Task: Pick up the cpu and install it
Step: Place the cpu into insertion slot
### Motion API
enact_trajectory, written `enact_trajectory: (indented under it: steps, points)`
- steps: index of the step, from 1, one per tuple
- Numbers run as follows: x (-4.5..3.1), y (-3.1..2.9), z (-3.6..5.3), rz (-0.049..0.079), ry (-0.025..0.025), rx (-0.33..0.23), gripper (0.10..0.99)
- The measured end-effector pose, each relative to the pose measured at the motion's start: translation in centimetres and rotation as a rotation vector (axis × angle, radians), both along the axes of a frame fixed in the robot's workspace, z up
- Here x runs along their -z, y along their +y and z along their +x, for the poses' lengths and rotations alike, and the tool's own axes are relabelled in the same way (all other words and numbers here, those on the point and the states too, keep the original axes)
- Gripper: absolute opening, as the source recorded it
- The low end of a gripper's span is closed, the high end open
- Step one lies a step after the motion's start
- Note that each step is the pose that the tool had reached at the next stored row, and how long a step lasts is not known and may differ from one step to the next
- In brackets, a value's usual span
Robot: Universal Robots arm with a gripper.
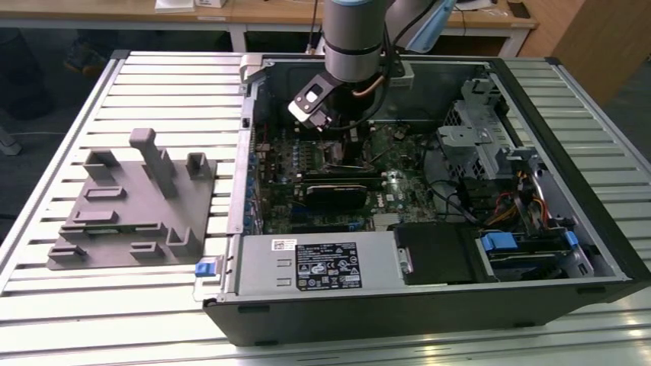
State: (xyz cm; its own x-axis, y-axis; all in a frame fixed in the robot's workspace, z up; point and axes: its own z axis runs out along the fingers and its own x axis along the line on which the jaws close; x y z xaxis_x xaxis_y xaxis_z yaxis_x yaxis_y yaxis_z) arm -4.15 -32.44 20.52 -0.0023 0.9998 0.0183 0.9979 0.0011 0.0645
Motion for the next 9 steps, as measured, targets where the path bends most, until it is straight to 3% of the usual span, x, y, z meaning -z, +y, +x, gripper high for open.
enact_trajectory:
  steps: [9]
  points:
    - [0.43,0.12,-0.01,0.000,0.0000,0.003,0.537]
